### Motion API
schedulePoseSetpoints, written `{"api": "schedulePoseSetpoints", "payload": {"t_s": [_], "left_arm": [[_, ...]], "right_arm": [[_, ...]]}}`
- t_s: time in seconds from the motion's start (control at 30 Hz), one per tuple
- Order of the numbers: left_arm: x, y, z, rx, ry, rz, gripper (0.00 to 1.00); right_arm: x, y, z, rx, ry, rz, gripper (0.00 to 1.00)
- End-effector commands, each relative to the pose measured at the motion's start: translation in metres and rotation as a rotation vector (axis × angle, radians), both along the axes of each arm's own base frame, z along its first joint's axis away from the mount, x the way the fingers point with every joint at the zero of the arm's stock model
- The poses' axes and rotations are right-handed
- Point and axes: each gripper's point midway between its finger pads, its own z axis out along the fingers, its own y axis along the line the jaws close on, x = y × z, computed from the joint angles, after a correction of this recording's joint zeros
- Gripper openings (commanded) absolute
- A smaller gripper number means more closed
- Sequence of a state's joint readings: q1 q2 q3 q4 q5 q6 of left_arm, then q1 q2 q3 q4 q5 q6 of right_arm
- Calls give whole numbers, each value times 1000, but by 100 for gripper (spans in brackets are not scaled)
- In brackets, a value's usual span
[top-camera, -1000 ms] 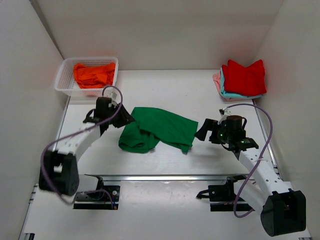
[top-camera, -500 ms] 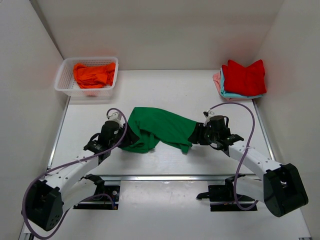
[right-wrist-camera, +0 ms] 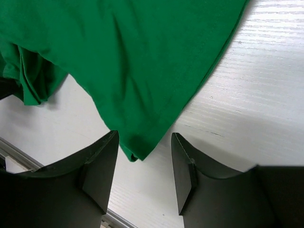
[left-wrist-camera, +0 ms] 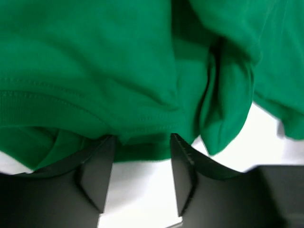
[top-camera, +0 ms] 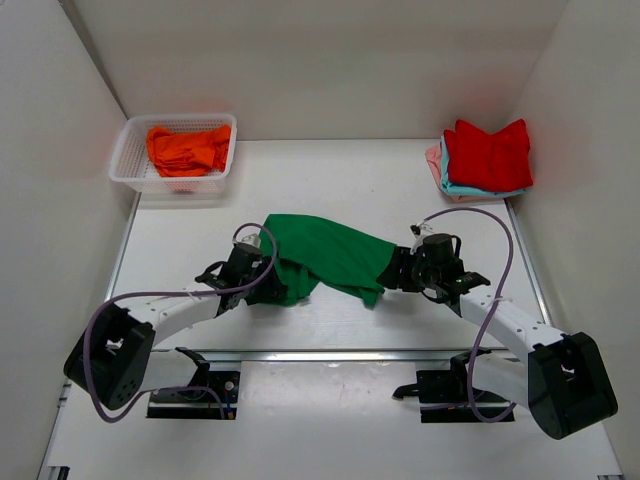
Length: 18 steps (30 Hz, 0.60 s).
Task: Fold and stack the t-shirts
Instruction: Flatten out the tshirt
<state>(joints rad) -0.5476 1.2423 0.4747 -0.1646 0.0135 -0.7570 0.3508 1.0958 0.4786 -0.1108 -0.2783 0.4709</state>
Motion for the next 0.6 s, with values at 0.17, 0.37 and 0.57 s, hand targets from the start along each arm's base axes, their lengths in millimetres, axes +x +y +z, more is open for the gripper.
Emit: {"api": "schedulePoseSetpoints", "payload": {"t_s": [0.17,0.37,0.57], "left_arm": [[25,3,15,3,-73,62,57],[31,0,23,-13,-90,65,60],[33,-5,43,-76,-126,88,65]], "right_arm": [[4,6,10,-19,-54,52,50],[-1,12,3,-8,-32,71,55],[-2,15,-6,0,-1,73,63]]}}
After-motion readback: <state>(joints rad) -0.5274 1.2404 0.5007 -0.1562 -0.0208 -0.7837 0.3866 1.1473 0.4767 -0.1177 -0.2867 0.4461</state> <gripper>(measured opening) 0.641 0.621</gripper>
